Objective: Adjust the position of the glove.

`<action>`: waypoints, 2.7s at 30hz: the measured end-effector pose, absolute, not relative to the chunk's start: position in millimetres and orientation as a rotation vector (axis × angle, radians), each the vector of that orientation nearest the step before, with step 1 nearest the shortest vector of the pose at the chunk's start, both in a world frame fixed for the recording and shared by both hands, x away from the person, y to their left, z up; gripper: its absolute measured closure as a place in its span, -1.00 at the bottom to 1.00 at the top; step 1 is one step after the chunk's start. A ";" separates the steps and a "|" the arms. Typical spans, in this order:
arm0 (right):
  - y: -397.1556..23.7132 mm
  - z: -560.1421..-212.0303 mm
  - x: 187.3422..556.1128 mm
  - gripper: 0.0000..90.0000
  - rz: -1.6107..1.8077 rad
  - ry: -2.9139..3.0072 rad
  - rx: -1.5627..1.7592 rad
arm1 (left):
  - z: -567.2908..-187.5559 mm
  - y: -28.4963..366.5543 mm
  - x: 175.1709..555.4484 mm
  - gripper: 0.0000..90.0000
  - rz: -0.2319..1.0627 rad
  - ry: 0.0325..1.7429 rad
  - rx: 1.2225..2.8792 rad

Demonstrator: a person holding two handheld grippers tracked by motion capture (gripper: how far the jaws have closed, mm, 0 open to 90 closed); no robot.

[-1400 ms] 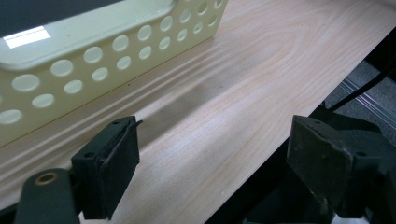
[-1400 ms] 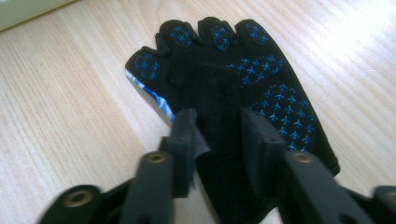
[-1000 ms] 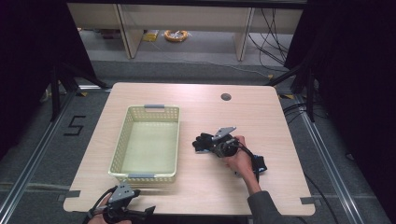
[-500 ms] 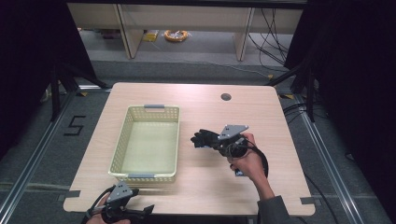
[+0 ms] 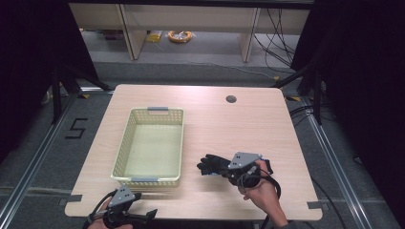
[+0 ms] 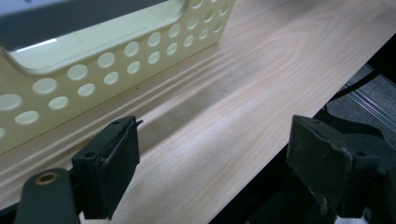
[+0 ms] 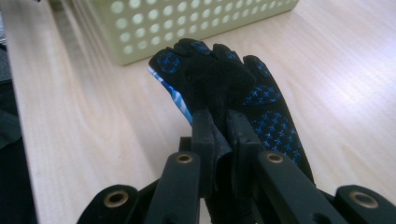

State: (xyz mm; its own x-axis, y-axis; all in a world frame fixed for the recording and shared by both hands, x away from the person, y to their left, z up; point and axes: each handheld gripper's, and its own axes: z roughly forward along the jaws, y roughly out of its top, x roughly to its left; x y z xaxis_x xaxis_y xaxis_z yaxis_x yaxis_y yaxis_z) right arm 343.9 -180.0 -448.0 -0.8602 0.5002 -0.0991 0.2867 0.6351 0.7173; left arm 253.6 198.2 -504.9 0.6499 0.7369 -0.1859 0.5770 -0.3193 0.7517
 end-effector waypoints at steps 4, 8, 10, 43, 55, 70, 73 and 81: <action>-176.8 -452.0 336.5 0.86 1.056 2.570 0.646 | -504.5 198.5 253.5 -0.63 0.234 1.021 2.023; -171.6 -455.1 328.1 0.86 1.049 2.592 0.649 | -505.1 197.3 253.0 -0.63 0.236 1.024 2.007; -169.4 -457.1 325.2 0.86 1.045 2.598 0.629 | -504.3 197.9 252.8 -0.63 0.236 1.024 2.018; -172.1 -485.3 307.2 0.28 1.001 2.686 0.748 | -504.5 197.4 252.4 -0.63 0.213 1.026 2.028; -223.9 -462.3 317.8 0.17 0.954 2.455 0.904 | -504.6 196.1 252.1 -0.63 0.234 1.020 2.012; -284.0 -475.7 337.3 0.20 0.944 2.346 1.082 | -505.0 195.4 252.9 -0.63 0.225 1.016 2.025; -285.1 -477.5 338.8 0.20 0.936 2.358 1.049 | -504.5 195.9 253.3 -0.63 0.227 1.008 2.045; -280.9 -484.0 345.0 0.20 0.903 2.394 1.021 | -505.3 194.9 253.1 -0.63 0.224 1.017 2.026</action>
